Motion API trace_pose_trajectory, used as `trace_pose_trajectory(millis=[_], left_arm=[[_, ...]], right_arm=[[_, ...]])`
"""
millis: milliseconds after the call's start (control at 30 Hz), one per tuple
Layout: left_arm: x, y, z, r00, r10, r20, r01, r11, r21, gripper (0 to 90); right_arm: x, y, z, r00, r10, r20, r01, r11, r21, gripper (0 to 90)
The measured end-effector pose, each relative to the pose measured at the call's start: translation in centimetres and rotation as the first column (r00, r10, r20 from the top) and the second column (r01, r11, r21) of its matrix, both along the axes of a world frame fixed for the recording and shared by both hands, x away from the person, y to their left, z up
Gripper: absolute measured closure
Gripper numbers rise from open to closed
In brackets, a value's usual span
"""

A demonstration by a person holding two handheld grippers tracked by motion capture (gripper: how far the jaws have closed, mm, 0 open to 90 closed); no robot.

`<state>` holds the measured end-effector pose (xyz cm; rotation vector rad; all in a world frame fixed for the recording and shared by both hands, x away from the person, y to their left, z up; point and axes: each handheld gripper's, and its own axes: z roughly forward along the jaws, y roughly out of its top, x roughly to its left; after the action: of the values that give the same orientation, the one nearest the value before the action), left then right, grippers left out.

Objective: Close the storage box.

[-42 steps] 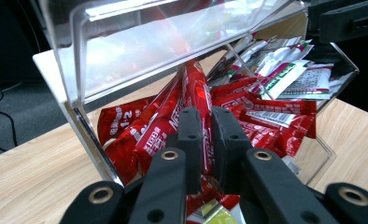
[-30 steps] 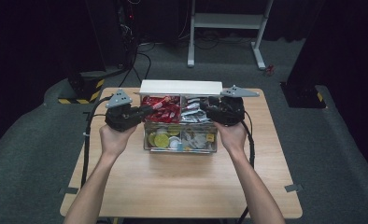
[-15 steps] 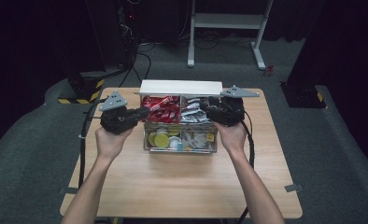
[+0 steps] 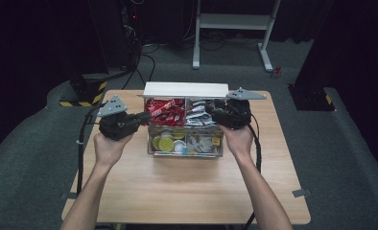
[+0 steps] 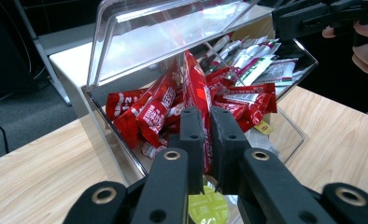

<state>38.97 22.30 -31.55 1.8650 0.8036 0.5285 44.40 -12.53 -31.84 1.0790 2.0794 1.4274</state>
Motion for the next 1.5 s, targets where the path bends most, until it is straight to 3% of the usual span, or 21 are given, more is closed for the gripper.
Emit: trace_pose_trajectory(millis=[1500], left_arm=[[-3.7, 4.4, -0.6, 0.9995, -0.003, 0.033, 0.006, 0.996, -0.089, 85.0]], right_arm=[[-0.1, 0.1, 0.2, 1.0, -0.001, -0.003, 0.001, 1.0, -0.013, 53.9]])
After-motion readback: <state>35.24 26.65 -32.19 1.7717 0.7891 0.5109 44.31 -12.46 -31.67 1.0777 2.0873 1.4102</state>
